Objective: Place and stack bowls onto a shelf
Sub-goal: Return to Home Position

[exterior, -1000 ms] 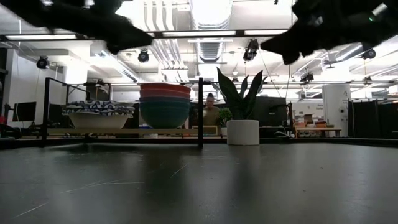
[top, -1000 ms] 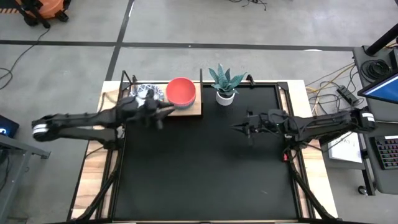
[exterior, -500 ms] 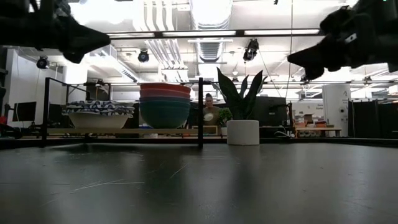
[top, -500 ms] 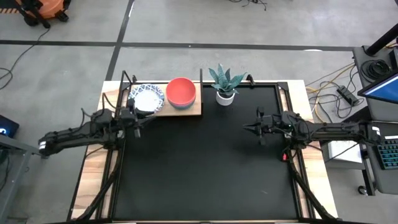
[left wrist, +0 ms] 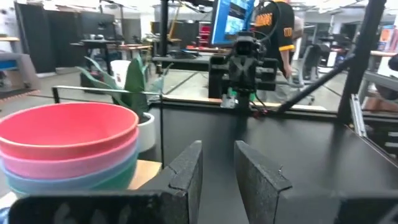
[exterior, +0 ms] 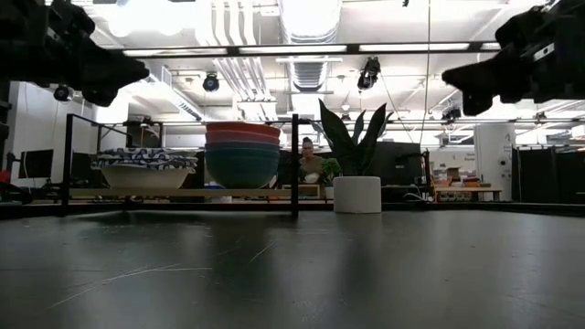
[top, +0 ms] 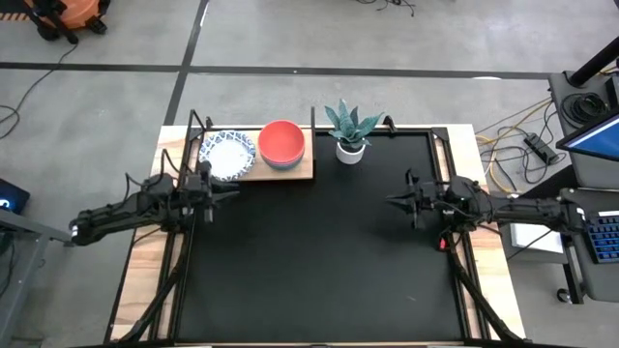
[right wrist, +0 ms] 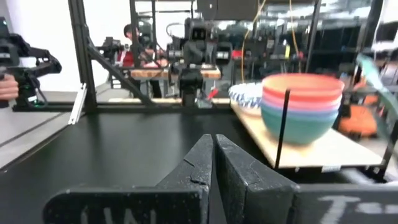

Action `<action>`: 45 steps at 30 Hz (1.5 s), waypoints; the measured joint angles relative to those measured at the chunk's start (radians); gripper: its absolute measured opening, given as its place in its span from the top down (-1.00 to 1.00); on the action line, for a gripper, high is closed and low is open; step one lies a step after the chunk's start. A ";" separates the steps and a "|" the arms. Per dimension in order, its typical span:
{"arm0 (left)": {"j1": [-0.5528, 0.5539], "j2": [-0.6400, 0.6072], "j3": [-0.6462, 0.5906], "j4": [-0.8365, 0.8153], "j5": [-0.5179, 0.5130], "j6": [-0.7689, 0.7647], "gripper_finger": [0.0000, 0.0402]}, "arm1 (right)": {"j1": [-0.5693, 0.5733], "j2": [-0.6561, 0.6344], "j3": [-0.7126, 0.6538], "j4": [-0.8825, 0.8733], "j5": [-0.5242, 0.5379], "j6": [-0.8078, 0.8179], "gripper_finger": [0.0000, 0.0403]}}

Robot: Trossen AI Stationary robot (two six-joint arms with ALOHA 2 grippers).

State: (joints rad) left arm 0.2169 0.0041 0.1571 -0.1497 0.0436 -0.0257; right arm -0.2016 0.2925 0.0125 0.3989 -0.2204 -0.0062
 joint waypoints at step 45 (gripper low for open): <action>0.001 0.056 -0.105 0.089 -0.124 -0.013 0.63 | -0.004 -0.257 0.000 -0.338 -0.118 0.093 0.96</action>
State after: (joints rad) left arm 0.2176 0.0601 0.0517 -0.0607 -0.0807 -0.0387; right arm -0.2054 0.0357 0.0128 0.0614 -0.3382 0.0872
